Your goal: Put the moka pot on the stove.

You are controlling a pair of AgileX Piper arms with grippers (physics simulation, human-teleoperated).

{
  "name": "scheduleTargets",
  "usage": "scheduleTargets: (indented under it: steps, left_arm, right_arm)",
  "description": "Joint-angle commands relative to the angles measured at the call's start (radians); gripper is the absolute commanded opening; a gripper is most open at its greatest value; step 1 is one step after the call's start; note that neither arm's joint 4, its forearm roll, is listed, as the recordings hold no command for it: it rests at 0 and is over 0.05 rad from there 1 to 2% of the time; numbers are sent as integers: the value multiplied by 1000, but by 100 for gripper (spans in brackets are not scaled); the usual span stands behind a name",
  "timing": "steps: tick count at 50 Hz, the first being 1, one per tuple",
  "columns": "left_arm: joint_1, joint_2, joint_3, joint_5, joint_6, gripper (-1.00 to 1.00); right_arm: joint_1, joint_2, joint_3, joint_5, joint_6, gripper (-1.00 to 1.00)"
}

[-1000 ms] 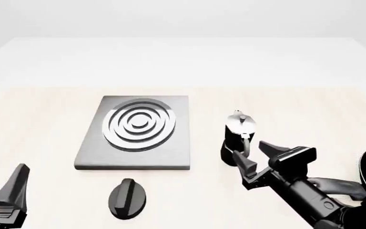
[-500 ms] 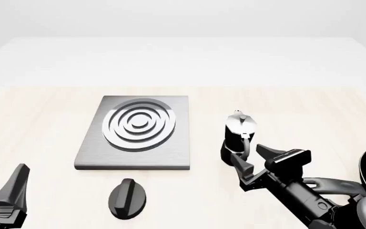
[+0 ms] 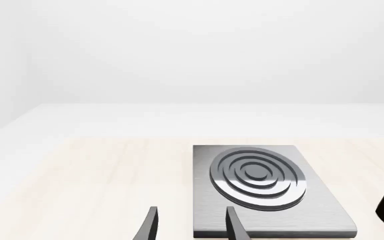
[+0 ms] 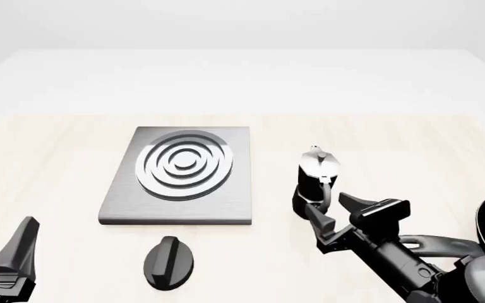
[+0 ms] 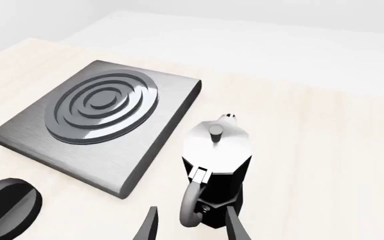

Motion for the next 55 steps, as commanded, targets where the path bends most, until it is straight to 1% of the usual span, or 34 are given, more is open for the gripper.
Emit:
scheduleTargets:
  steps: [1, 9, 10, 30, 34, 37, 41, 55]
  left_arm:
    - [0, 0, 0, 0, 0, 100]
    - [0, 0, 0, 0, 0, 100]
    - [0, 0, 0, 0, 0, 100]
    - [0, 0, 0, 0, 0, 100]
    - [0, 0, 0, 0, 0, 100]
    - [0, 0, 0, 0, 0, 100]
    - [0, 0, 0, 0, 0, 100]
    - [0, 0, 0, 0, 0, 100]
  right_arm:
    - [0, 12, -1, -9, 4, 100]
    - [1, 15, -4, -8, 6, 100]
    - [0, 14, -5, -7, 4, -100]
    - [1, 3, 3, -17, 3, -100]
    - [4, -47, 8, 12, 0, -100]
    - [5, -118, 13, 56, -11, -100]
    - [5, -176, 15, 92, -23, -100]
    - [13, -320, 11, 198, -52, -100]
